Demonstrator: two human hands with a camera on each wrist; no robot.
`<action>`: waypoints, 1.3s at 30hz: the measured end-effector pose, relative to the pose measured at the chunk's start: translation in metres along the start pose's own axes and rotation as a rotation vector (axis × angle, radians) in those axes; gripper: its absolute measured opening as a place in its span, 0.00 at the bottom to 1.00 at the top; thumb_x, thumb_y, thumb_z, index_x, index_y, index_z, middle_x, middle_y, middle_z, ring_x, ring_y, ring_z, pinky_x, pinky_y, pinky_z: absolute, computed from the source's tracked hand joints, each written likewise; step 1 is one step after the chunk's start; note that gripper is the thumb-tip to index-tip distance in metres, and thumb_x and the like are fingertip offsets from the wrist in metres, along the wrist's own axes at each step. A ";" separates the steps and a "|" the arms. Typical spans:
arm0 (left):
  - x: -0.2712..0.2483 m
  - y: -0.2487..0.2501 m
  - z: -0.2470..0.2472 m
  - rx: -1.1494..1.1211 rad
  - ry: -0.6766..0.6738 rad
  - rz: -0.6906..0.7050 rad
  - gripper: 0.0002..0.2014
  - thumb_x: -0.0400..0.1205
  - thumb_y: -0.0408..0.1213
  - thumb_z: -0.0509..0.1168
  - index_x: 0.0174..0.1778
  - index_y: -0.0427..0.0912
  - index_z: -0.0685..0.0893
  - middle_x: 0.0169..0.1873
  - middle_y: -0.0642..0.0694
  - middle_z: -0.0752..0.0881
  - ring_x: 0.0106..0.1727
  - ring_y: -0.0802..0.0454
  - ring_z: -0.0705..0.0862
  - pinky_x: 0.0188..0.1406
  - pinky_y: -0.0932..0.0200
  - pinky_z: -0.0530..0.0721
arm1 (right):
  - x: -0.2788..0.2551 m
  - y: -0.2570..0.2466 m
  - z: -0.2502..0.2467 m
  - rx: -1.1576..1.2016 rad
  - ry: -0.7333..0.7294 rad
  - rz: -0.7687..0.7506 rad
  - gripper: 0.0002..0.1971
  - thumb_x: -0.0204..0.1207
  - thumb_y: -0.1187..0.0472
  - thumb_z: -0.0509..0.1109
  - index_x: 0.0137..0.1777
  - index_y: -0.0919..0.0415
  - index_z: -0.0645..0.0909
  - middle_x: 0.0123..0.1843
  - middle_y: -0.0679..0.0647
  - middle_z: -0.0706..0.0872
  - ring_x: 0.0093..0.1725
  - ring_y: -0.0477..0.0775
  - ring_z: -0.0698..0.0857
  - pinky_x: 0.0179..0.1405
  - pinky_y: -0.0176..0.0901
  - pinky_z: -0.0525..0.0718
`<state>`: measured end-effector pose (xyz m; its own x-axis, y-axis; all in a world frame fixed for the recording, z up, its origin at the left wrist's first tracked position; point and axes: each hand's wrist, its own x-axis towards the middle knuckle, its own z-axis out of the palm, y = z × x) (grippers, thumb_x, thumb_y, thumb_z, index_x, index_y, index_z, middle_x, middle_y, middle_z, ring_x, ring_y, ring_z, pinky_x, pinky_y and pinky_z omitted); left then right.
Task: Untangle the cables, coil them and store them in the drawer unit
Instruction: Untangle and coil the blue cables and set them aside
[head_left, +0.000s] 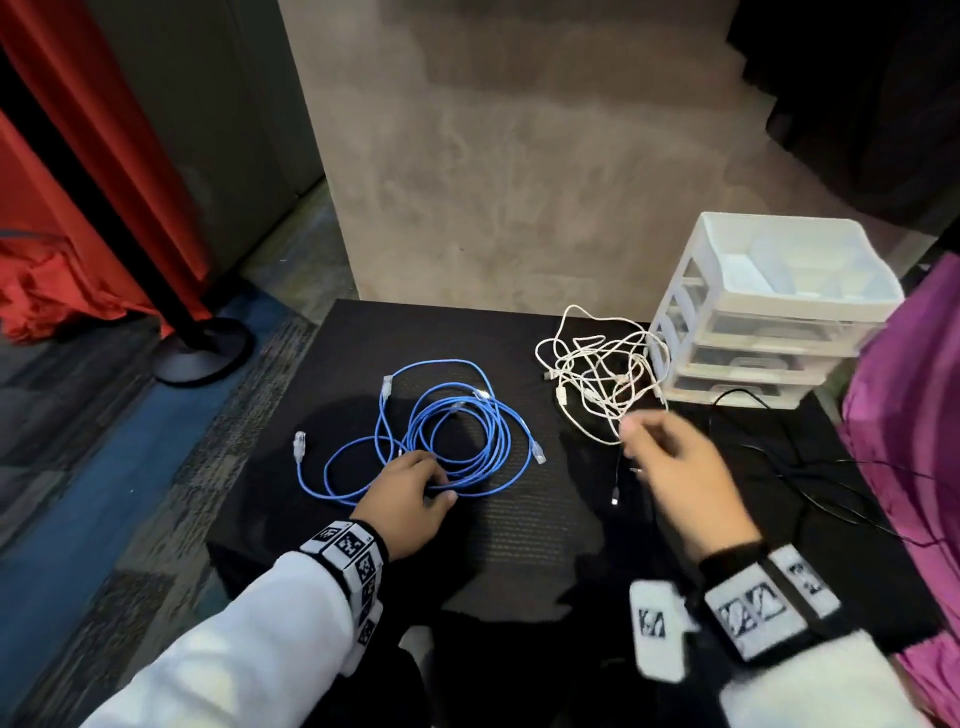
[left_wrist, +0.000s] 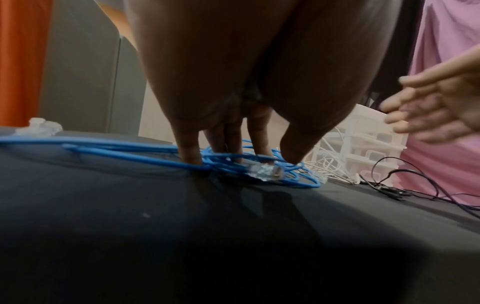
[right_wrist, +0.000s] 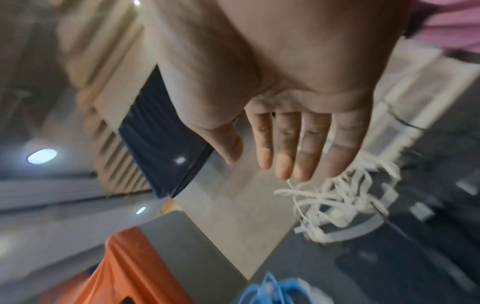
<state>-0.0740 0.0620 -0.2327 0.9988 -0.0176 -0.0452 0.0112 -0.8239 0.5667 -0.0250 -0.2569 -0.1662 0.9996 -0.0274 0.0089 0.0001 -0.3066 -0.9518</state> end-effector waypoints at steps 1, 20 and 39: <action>-0.001 0.004 0.003 -0.031 0.053 0.000 0.06 0.82 0.48 0.71 0.46 0.50 0.85 0.57 0.54 0.83 0.63 0.51 0.82 0.66 0.50 0.82 | -0.018 0.011 0.012 0.064 -0.026 0.042 0.02 0.84 0.57 0.75 0.49 0.51 0.89 0.46 0.53 0.92 0.48 0.48 0.87 0.58 0.52 0.84; -0.073 0.045 0.019 -0.179 0.409 0.127 0.08 0.82 0.46 0.70 0.56 0.54 0.88 0.54 0.55 0.82 0.58 0.53 0.83 0.70 0.44 0.79 | -0.079 0.011 0.061 0.553 -0.055 0.212 0.10 0.88 0.71 0.65 0.54 0.60 0.87 0.49 0.58 0.94 0.42 0.52 0.92 0.40 0.38 0.88; -0.063 0.063 -0.075 -0.569 0.593 -0.025 0.06 0.87 0.37 0.67 0.44 0.47 0.83 0.35 0.51 0.83 0.37 0.58 0.79 0.43 0.57 0.79 | -0.079 0.022 0.049 -0.163 -0.005 -0.201 0.27 0.80 0.57 0.78 0.79 0.46 0.78 0.72 0.40 0.78 0.72 0.46 0.80 0.73 0.60 0.82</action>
<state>-0.1327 0.0532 -0.1323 0.8551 0.4304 0.2890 -0.1037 -0.4042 0.9088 -0.1022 -0.2149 -0.2031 0.9800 0.0546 0.1912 0.1949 -0.4545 -0.8692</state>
